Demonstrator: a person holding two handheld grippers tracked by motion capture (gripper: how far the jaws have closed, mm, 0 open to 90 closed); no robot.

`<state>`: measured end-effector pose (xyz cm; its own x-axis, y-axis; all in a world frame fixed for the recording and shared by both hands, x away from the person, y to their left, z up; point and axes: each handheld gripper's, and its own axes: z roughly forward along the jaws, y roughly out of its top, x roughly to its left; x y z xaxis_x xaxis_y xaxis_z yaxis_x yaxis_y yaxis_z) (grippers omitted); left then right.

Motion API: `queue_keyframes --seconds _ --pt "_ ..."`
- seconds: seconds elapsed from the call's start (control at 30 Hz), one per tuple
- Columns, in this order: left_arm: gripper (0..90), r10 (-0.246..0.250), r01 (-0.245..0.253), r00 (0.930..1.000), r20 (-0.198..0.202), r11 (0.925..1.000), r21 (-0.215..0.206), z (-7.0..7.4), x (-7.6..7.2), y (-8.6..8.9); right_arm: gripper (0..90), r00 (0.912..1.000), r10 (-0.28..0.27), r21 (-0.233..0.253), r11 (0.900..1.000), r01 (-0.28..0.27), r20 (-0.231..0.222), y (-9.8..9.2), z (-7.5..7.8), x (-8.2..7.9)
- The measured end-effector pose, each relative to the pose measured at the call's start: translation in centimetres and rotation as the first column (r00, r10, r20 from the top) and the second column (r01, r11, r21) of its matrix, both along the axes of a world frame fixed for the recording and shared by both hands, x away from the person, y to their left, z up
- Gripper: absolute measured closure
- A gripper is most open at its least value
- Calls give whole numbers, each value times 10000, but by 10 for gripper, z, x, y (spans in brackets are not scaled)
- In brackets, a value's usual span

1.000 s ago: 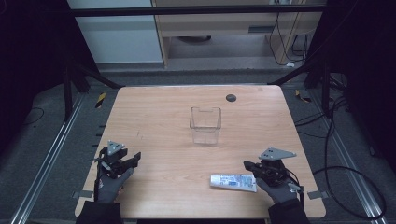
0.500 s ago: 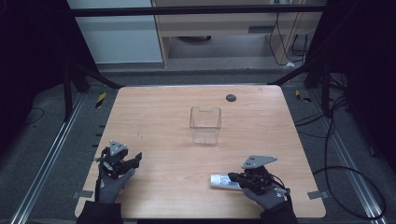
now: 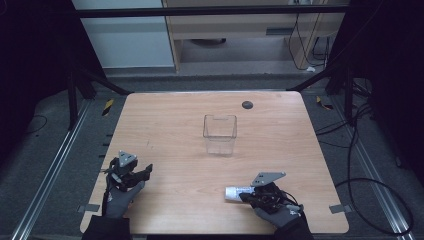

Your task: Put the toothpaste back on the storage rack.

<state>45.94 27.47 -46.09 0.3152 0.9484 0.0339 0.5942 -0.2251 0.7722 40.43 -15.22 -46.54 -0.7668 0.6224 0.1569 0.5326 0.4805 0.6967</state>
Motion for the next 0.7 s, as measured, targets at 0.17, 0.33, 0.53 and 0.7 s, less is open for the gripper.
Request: queue_keyframes --seconds 0.17,0.33,0.53,0.7 --pt "385 33 -33 10000 17 10000 2 0 0 1 900 9991 -217 -203 9996 210 -355 -9 -5 -3" --pt "385 40 -41 10000 22 10000 9 1 -1 1 900 9972 -541 -500 9974 515 -518 -18 -8 -5" --pt "384 29 -29 10000 -2 10000 27 0 0 1 900 9965 -622 -853 9947 573 -554 -23 -12 -3" --pt "383 25 -25 10000 -8 10000 34 0 0 1 900 9926 -848 -1055 9916 754 -871 -25 -13 -3"
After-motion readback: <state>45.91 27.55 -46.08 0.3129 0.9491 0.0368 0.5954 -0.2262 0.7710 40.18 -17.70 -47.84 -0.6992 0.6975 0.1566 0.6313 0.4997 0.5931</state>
